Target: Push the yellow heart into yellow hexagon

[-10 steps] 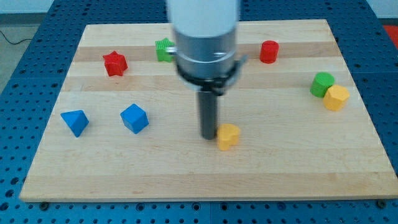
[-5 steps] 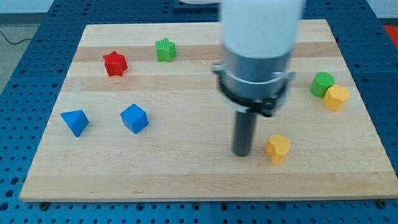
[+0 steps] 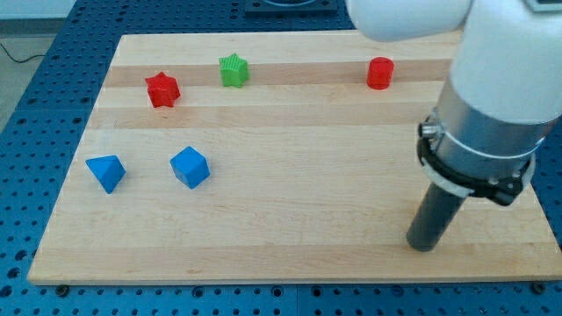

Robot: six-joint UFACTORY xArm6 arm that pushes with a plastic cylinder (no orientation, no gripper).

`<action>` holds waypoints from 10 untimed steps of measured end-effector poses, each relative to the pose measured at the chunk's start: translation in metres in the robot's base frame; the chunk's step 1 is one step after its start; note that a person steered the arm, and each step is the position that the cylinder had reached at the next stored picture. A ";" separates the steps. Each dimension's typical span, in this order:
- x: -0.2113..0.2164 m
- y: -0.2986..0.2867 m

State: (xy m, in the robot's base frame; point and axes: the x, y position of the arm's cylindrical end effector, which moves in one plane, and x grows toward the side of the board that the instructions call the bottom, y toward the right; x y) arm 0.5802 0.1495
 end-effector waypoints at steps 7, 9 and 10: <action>-0.067 0.047; -0.073 0.060; -0.078 0.068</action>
